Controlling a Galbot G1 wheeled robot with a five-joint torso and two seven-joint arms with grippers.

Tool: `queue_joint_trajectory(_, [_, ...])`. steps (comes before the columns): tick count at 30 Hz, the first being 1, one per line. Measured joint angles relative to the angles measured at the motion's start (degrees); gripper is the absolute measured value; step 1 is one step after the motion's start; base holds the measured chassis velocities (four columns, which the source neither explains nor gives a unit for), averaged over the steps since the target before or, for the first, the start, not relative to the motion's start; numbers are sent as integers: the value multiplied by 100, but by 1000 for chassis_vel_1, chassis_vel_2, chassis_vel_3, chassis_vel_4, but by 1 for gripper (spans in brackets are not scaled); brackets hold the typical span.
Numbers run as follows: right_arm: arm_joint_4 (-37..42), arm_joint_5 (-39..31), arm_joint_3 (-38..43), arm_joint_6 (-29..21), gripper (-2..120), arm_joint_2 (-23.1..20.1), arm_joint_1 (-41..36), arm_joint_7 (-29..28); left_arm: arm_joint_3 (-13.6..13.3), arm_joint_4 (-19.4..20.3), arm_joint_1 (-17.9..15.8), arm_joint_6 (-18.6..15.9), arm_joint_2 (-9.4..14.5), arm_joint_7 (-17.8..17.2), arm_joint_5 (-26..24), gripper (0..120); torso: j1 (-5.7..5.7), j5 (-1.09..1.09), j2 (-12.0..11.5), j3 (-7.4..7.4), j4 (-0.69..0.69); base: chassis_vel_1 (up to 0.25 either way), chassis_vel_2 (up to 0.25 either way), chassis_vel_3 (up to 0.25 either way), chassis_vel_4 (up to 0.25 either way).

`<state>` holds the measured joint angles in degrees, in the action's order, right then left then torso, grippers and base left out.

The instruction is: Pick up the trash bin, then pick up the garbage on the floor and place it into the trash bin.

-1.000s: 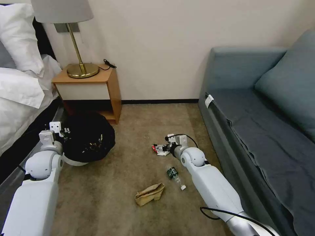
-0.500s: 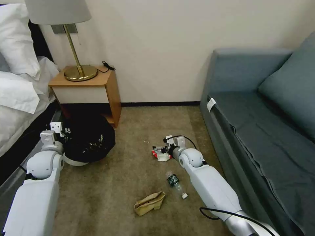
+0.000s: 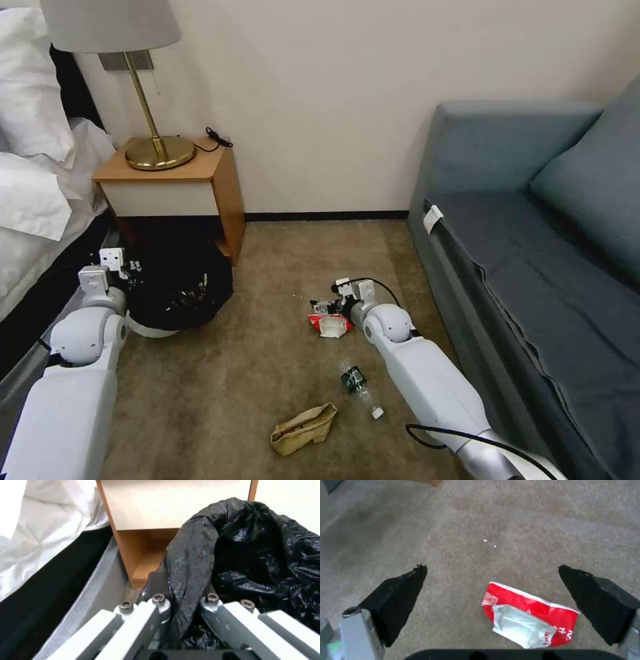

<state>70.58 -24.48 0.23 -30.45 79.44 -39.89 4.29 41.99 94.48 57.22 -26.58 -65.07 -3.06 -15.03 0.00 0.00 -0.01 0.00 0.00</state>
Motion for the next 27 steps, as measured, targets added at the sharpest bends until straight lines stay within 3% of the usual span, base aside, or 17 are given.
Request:
queue_joint_trajectory(10, [16, 27, -884, -311, 100, -420, 417, 427, 55, -8, 68, 158, 55, 77, -52, 4, 0, 0, 0, 0, 1, 0, 0, 0, 0])
queue_joint_trajectory(15, [356, 87, -1994, -602, 100, -1002, 738, 1139, 118, -20, 5, 180, 63, 136, -47, 4, 0, 1, 0, 0, 0, 0, 0, 0, 0])
queue_joint_trajectory(27, [1153, 381, -2788, -632, 100, -2014, 906, 2277, 118, -3, 61, 210, 48, 227, 9, 4, 0, 1, 0, 0, 0, 0, 0, 0, 0])
